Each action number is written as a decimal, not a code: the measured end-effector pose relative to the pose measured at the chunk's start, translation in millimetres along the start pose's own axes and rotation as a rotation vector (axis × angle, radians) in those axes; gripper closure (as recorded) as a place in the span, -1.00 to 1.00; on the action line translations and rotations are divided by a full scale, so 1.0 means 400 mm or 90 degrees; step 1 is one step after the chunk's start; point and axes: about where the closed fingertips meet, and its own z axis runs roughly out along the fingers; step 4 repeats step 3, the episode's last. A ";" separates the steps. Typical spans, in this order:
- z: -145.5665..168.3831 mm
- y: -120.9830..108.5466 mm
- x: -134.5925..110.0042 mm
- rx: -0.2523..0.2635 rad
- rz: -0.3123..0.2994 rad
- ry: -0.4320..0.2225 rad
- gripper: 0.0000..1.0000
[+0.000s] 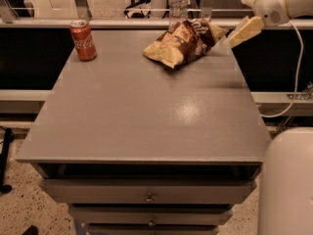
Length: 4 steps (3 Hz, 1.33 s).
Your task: Move brown chip bag near water bottle
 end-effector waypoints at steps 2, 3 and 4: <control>-0.231 0.224 -0.080 -0.087 0.090 -0.054 -1.00; -0.179 0.247 -0.042 -0.110 0.105 -0.040 -1.00; -0.179 0.247 -0.042 -0.110 0.105 -0.040 -1.00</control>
Offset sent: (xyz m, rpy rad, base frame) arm -0.2100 0.0250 0.0295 0.2184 0.2551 0.0976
